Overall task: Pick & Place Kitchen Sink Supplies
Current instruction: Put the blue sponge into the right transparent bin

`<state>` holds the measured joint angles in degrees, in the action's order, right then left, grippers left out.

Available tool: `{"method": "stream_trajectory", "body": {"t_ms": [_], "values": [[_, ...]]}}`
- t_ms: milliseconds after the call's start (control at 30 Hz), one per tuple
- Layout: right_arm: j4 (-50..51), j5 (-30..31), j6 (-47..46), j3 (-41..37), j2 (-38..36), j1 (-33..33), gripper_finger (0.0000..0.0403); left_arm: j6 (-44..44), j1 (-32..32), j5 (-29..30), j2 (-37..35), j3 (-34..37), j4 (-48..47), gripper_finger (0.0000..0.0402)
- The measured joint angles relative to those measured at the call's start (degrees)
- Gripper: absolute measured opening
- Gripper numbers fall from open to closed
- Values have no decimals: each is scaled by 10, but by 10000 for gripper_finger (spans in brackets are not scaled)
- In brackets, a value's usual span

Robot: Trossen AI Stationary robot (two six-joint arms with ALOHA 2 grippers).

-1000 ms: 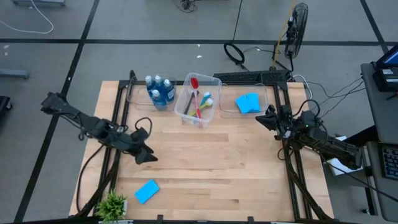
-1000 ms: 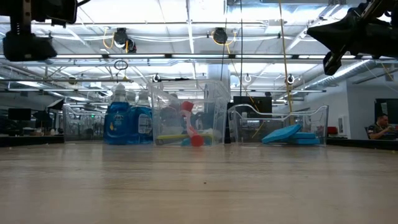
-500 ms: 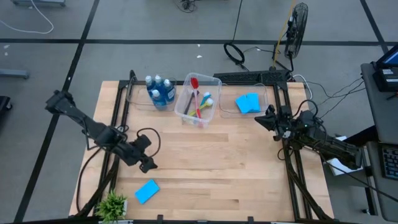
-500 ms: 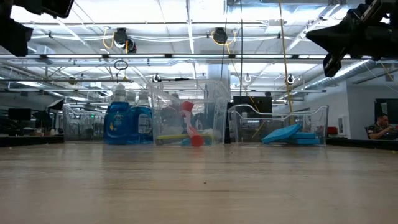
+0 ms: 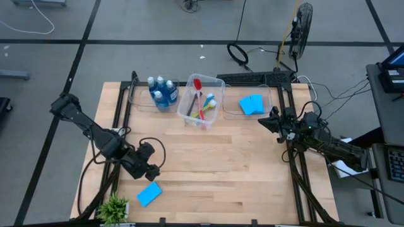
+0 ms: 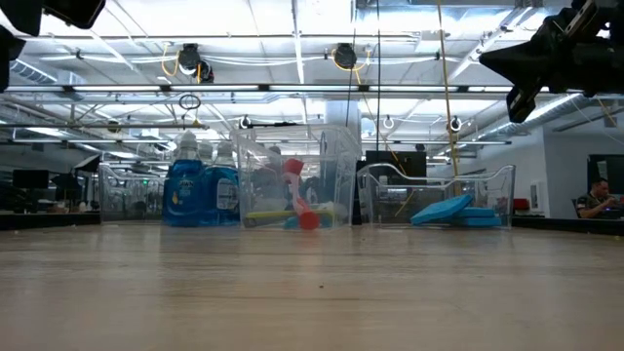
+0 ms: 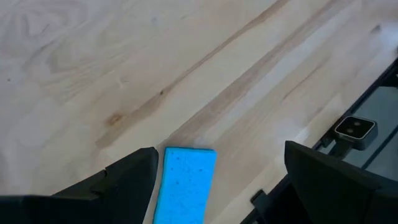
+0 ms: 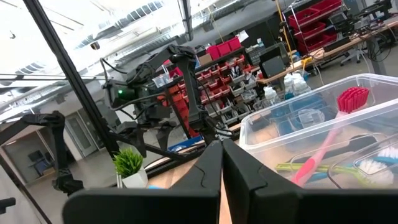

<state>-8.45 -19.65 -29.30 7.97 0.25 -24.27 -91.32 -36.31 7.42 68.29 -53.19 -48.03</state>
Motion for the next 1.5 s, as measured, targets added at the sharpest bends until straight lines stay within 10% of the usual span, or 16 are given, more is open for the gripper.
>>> {"method": "stream_trajectory", "body": {"t_ms": [533,1500], "values": [[0,0,0,0,0,0,0,83,0,17,1,0,17,349],[1,0,0,0,0,0,0,-57,-97,-117,125,1,20,349]]}}
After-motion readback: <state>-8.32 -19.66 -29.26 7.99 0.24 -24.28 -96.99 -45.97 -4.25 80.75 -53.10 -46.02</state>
